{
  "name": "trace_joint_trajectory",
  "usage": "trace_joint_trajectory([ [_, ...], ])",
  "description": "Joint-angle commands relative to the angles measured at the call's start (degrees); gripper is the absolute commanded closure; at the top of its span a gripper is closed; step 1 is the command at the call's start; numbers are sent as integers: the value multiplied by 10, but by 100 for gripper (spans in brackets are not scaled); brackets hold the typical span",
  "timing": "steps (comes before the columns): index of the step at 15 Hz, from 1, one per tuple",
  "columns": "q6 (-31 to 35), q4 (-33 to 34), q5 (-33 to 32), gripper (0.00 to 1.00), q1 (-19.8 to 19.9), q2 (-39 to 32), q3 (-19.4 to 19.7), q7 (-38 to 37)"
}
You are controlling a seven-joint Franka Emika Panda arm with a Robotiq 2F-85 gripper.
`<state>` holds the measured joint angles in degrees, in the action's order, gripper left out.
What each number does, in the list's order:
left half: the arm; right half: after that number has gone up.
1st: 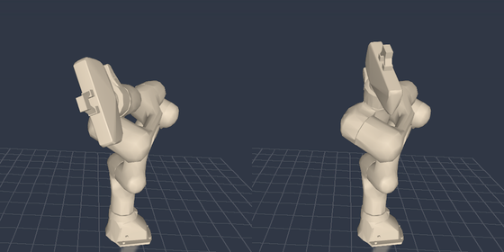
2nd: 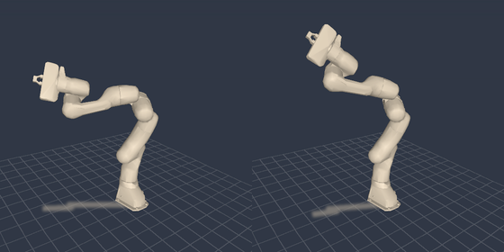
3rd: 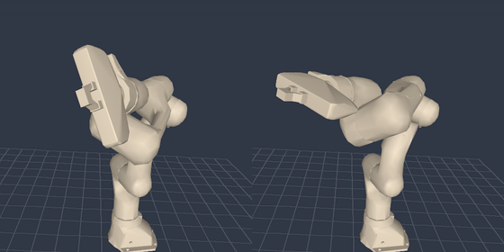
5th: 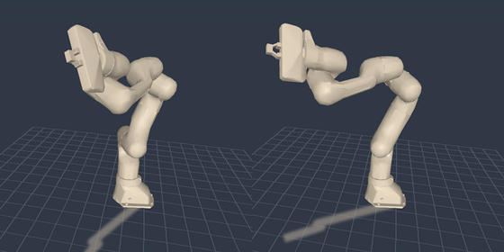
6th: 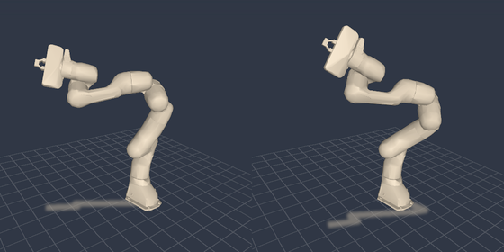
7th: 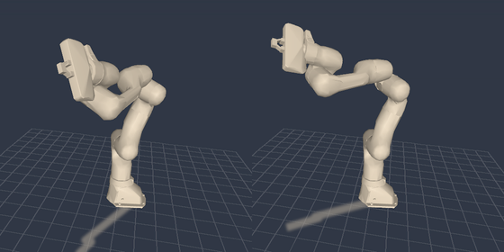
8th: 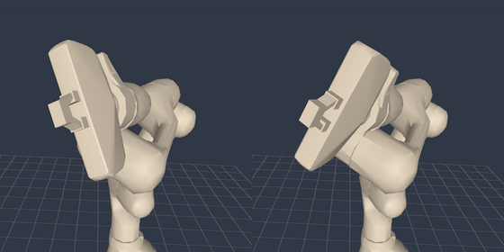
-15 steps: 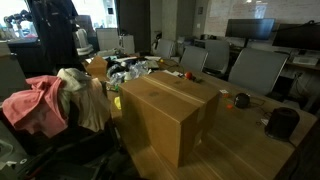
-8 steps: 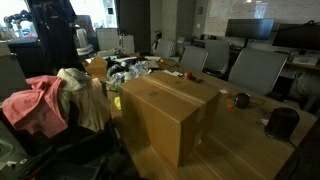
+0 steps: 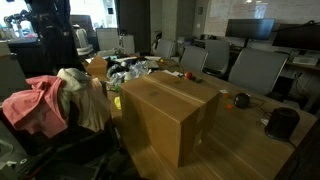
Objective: Put the clothes on the chair on to the box.
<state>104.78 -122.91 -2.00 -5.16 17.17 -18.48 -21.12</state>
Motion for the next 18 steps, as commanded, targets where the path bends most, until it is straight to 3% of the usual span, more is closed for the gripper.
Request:
trace_joint_trajectory([
  [1, -37, 49, 1, 0, -18, -55, 7, -15],
  [7, -77, 58, 32, 0, -25, -88, 25, -28],
  [18, -85, 35, 88, 0, -20, -106, 63, -45],
])
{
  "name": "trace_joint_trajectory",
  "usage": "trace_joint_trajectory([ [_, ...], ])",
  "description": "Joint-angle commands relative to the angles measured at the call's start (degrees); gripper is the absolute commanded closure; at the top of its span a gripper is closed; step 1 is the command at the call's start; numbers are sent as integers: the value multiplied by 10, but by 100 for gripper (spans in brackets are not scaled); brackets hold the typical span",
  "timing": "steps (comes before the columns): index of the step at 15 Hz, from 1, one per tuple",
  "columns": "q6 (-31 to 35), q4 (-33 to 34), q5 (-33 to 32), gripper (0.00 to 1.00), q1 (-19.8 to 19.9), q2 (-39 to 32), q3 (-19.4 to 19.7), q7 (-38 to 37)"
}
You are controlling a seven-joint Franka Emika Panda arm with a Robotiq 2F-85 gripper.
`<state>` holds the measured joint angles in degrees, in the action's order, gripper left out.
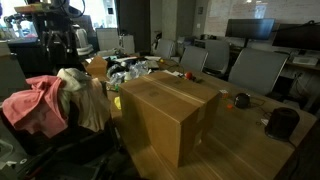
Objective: Put the clothes on the chair on to the box.
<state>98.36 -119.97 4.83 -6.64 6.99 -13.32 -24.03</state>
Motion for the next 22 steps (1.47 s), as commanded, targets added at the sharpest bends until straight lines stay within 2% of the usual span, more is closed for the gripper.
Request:
trace_joint_trajectory([
  [1, -26, 4, 23, 0, -6, -7, 14, -18],
  [7, -42, 2, 45, 0, -9, -27, 16, -18],
  [14, -32, -18, 78, 0, -7, -45, 22, -18],
  [22, -13, -39, 50, 0, -7, -48, 32, -48],
])
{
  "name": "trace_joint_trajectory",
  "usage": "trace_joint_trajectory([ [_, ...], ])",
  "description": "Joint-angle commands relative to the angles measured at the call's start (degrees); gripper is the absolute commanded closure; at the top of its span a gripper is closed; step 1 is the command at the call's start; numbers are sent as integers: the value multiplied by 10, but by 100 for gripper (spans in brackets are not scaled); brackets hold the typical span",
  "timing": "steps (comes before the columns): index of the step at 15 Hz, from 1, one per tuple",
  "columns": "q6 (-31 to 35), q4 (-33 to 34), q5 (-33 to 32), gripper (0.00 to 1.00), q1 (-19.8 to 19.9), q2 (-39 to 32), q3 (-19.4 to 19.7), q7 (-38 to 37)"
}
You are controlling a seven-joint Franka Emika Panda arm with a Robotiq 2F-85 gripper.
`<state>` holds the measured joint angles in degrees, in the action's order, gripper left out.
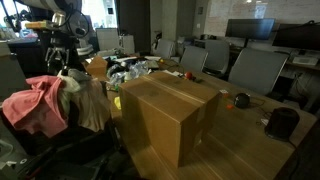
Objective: Put the clothes on the chair on to the box.
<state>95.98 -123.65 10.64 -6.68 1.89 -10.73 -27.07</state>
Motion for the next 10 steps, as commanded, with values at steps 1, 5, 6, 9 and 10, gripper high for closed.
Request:
trace_joint_trajectory([
  [1, 10, -1, -10, 0, -6, 2, 6, -22],
  [5, 20, -1, -31, 0, -6, 0, 6, -40],
  [6, 23, 0, -39, 0, -6, -1, 6, -51],
  [9, 39, 1, -60, 0, -5, -7, 7, -70],
  [10, 39, 2, -65, 0, -6, -9, 7, -74],
])
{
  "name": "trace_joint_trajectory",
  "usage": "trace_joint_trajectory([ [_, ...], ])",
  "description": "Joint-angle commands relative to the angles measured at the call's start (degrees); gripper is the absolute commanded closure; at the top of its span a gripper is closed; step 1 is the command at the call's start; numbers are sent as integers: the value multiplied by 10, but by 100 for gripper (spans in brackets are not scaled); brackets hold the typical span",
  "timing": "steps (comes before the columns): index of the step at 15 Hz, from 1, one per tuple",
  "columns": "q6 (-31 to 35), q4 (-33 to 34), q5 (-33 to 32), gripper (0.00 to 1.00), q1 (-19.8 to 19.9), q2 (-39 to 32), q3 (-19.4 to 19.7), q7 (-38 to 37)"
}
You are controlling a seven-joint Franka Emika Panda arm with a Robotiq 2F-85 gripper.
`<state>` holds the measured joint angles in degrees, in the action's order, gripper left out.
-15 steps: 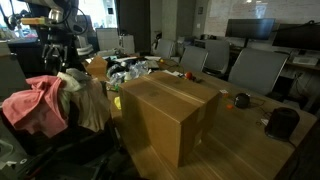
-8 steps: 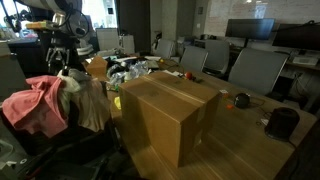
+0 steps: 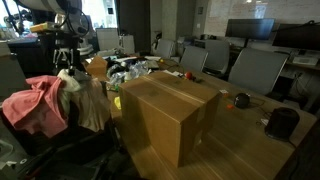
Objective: Put the clothes on the chair on to the box.
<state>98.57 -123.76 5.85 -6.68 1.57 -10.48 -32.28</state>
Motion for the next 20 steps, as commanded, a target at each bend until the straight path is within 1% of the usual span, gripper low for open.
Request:
trace_joint_trajectory([
  [1, 13, 3, -19, 0, -6, -7, 5, -23],
  [2, 13, 4, -20, 0, -6, -9, 5, -25],
  [3, 15, 4, -20, 25, -7, -10, 5, -23],
  [4, 17, 3, -19, 25, -7, -11, 6, -23],
  [10, 10, 7, -25, 73, -9, -6, 5, -31],
  [13, 8, 9, -43, 93, -12, 11, 2, -53],
  [15, 7, 9, -62, 94, -14, 32, -1, -74],
  [16, 7, 8, -75, 91, -15, 47, -4, -85],
  [20, -4, 17, -119, 91, -10, 101, -13, -134],
])
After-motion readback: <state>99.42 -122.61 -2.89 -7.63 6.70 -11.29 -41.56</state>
